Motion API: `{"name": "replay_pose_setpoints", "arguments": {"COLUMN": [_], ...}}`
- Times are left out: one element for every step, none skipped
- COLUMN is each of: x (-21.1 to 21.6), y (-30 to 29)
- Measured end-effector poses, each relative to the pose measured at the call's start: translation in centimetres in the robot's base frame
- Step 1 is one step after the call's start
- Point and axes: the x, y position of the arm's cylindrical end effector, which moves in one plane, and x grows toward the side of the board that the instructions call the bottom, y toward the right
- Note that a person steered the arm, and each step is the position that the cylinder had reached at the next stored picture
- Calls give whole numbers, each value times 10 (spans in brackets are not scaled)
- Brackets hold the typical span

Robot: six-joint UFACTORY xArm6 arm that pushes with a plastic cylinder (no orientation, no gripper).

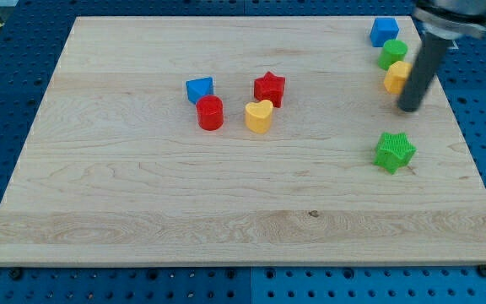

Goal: Point your arm at green star

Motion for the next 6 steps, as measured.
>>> {"name": "replay_pose_setpoints", "arguments": {"x": [46, 87, 105, 104, 104, 102], "y": [45, 47, 24, -9, -39, -48]}}
